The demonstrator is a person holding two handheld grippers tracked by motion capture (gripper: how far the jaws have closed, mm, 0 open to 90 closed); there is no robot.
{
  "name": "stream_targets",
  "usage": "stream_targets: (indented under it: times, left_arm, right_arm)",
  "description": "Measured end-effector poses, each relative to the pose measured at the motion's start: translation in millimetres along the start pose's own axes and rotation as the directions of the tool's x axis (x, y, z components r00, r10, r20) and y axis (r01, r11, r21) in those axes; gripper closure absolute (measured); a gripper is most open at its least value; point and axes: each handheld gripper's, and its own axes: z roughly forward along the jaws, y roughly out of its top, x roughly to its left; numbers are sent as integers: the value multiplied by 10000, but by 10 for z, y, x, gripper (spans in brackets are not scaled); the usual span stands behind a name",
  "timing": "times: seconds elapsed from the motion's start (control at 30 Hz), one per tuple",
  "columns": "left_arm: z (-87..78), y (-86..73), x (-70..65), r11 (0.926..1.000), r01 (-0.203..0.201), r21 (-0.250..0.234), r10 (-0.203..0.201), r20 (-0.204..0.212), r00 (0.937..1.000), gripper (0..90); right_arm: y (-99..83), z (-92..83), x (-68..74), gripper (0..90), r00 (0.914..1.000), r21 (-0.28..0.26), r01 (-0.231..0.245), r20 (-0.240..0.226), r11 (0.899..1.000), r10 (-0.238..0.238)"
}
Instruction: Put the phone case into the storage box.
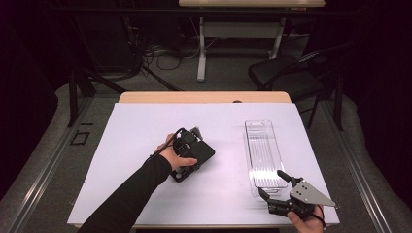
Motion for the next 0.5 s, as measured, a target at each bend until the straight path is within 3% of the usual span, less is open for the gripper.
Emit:
stream_targets:
  times: [0.5]
  left_arm:
    - [-208, -119, -40, 9996, -183, -234, 183, 11, 9998, 138]
  right_arm:
    - [36, 37, 27, 144, 9999, 148, 127, 73, 9998, -128]
